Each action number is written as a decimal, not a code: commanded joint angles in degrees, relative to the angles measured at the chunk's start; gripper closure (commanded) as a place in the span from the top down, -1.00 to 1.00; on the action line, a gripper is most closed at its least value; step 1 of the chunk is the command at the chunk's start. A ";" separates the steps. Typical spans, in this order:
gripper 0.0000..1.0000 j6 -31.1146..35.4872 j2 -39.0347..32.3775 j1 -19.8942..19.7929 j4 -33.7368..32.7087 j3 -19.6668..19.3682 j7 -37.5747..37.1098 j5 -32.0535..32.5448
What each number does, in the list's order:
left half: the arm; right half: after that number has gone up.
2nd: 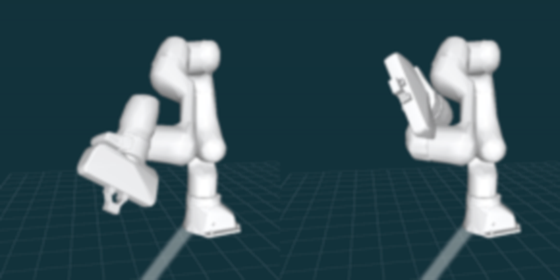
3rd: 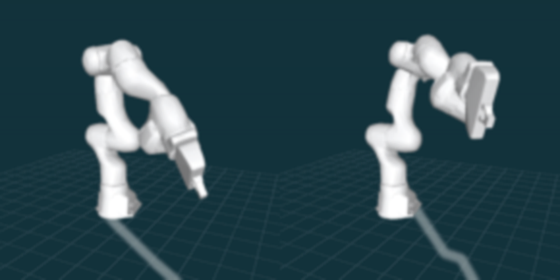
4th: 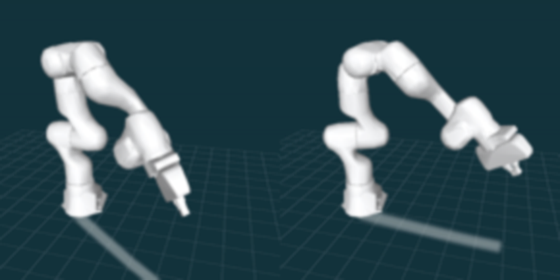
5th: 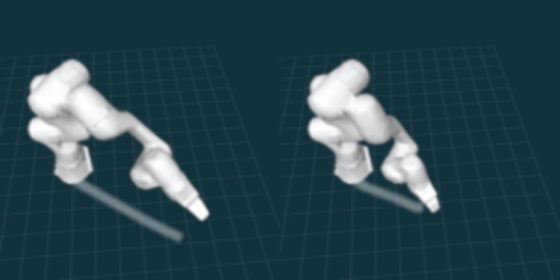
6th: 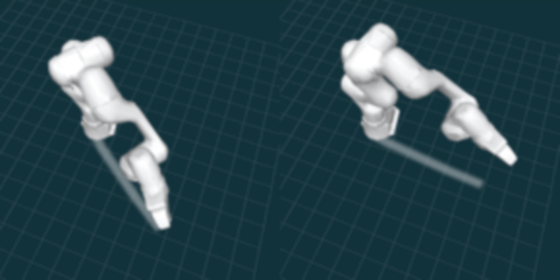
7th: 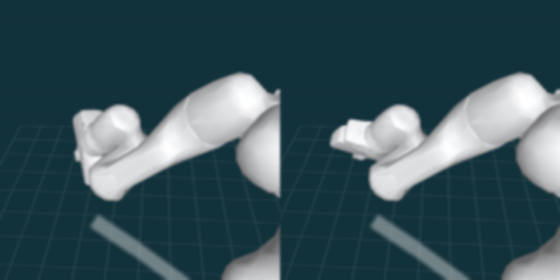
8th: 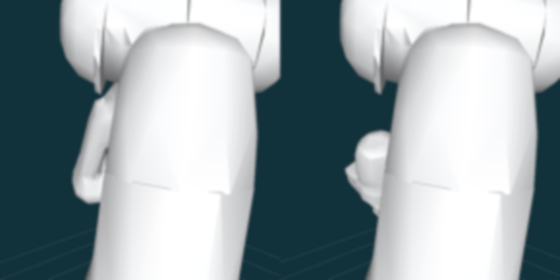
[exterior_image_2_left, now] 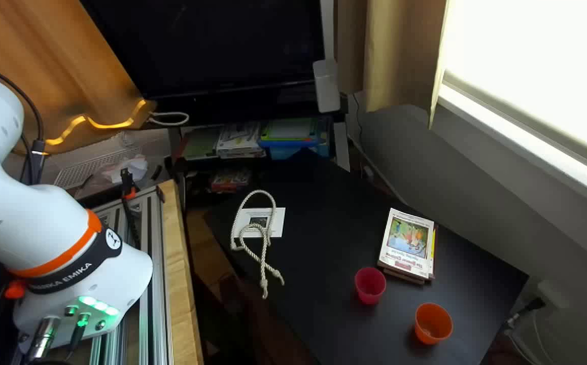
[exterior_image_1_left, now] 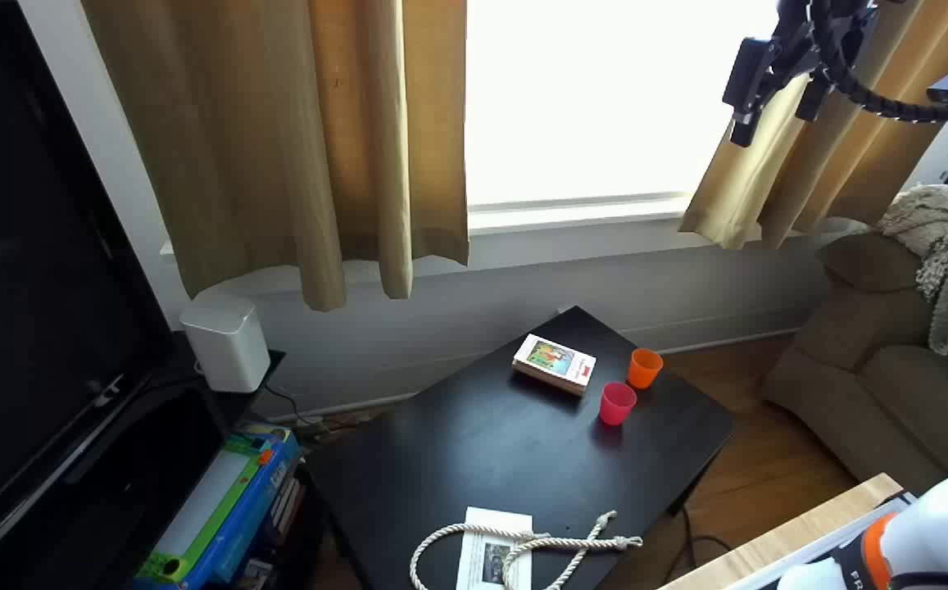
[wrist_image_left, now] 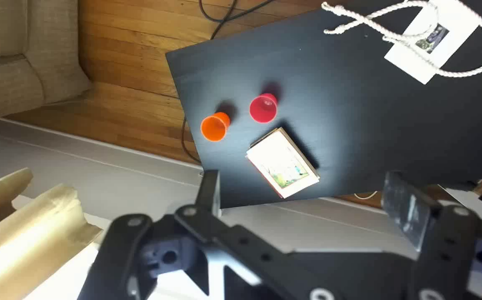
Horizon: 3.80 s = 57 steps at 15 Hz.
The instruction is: Put the orange cup in the pink cup
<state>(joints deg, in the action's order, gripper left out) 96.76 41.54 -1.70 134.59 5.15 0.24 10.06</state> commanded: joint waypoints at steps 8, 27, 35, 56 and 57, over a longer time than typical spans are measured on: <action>1.00 -0.22 -0.12 1.21 -0.19 -0.81 -0.62 0.58; 1.00 42.40 -28.85 -7.91 9.21 -6.83 -22.51 -0.75; 1.00 41.12 -33.57 -9.07 7.56 -7.83 -27.18 -3.48; 1.00 60.85 -60.61 -8.07 2.34 -18.41 -43.85 -12.58; 1.00 62.70 -63.64 -8.53 1.03 -18.60 -44.70 -14.97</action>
<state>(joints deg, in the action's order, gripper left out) 155.25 -13.61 -10.48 139.72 -11.73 -41.60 0.21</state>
